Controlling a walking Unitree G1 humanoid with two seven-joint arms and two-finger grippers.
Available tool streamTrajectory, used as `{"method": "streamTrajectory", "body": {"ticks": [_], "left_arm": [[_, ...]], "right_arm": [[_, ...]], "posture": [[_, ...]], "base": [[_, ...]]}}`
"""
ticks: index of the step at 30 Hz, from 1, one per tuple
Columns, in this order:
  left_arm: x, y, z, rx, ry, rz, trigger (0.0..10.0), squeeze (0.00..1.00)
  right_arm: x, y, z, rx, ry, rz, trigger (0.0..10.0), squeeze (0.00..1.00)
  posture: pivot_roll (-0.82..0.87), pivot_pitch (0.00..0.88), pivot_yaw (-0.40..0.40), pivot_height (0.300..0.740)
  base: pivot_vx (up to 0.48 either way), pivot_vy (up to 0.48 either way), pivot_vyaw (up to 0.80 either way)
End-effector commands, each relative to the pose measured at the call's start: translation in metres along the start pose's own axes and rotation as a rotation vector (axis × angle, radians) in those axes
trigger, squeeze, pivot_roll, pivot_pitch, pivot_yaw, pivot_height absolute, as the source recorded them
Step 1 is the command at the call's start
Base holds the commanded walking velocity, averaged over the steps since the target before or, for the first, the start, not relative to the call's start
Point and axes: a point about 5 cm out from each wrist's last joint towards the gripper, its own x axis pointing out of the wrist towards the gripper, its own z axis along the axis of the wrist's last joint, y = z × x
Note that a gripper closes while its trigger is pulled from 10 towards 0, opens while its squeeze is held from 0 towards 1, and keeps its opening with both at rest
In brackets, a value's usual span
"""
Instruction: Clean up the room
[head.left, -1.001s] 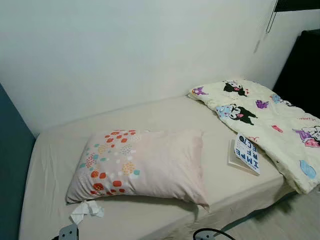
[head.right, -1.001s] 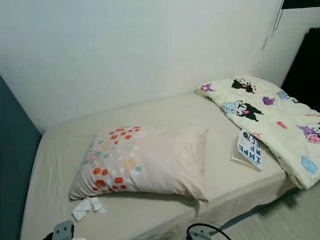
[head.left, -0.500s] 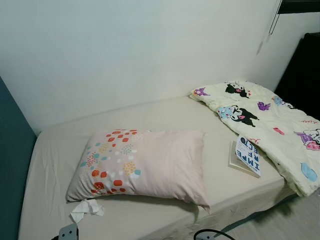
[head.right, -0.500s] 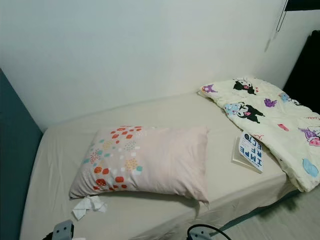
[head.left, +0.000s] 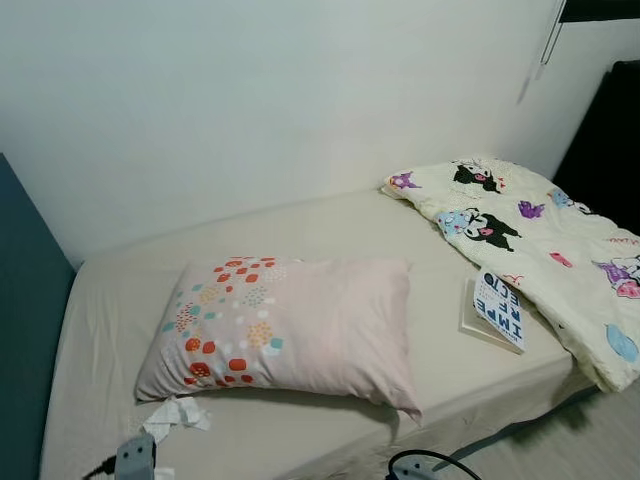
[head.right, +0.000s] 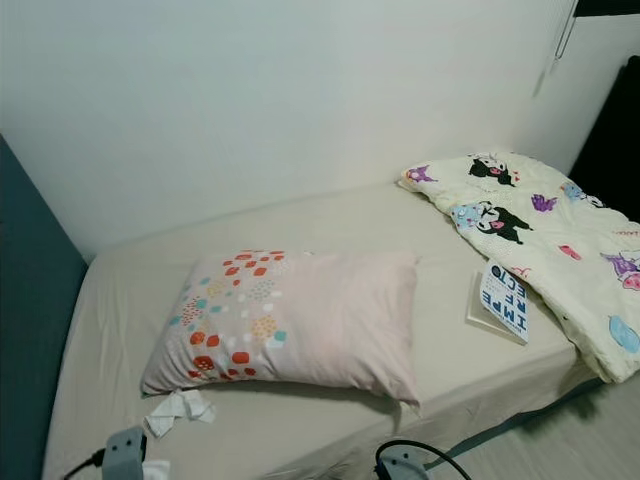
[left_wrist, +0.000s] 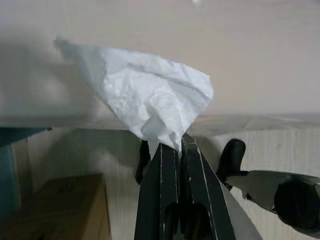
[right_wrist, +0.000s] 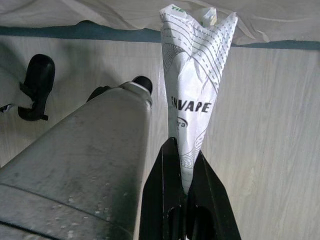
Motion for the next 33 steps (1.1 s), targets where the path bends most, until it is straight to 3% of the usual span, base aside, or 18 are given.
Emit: {"method": "streamTrajectory", "body": {"ticks": [1, 4, 7, 11, 16, 17, 21, 29, 33], "left_arm": [[-0.001, 0.002, 0.001, 0.013, -0.003, 0.002, 10.0, 0.0], [0.0, 0.001, 0.002, 0.006, -0.008, 0.0, 10.0, 0.0], [0.0, -0.006, -0.008, -0.03, 0.007, -0.006, 10.0, 0.0], [0.001, -0.015, -0.012, -0.037, 0.027, -0.017, 10.0, 0.0], [0.005, -0.026, -0.004, 0.009, 0.017, -0.067, 10.0, 0.0], [0.008, -0.036, 0.007, 0.028, -0.009, -0.095, 10.0, 0.0], [0.009, -0.04, 0.013, 0.024, -0.027, -0.108, 10.0, 0.0], [0.004, -0.039, -0.015, 0.0, 0.037, -0.084, 10.0, 0.0], [0.001, -0.029, -0.026, -0.008, 0.062, -0.056, 10.0, 0.0]], "right_arm": [[0.0, -0.005, 0.002, 0.028, -0.009, -0.015, 10.0, 0.0], [-0.001, -0.009, 0.004, 0.049, -0.017, -0.025, 10.0, 0.0], [-0.003, -0.027, 0.008, 0.162, -0.04, -0.086, 10.0, 0.0], [-0.005, -0.042, 0.01, 0.19, -0.044, -0.135, 10.0, 0.0], [-0.007, -0.054, 0.02, 0.242, -0.08, -0.178, 10.0, 0.0], [-0.008, -0.056, 0.024, 0.242, -0.095, -0.179, 10.0, 0.0], [-0.007, -0.056, 0.026, 0.229, -0.097, -0.174, 10.0, 0.0], [-0.006, -0.048, 0.018, 0.23, -0.078, -0.146, 10.0, 0.0], [-0.004, -0.038, 0.018, 0.217, -0.075, -0.118, 10.0, 0.0]], "posture": [[0.0, 0.0, -0.014, 0.74], [0.0, 0.0, -0.018, 0.74], [-0.04, 0.0, -0.013, 0.74], [-0.06, 0.0, 0.007, 0.74], [-0.07, 0.0, 0.008, 0.74], [-0.08, 0.0, -0.018, 0.74], [-0.08, 0.0, -0.018, 0.74], [-0.06, 0.0, -0.036, 0.74], [-0.07, 0.0, -0.029, 0.74]], "base": [[0.0, 0.0, 0.0], [0.0, 0.0, 0.0], [0.0, 0.0, 0.0], [0.0, 0.0, 0.0], [0.0, 0.0, 0.0], [0.0, 0.0, 0.0], [0.0, 0.0, 0.0], [0.0, 0.0, 0.0], [0.0, 0.0, 0.0]]}}
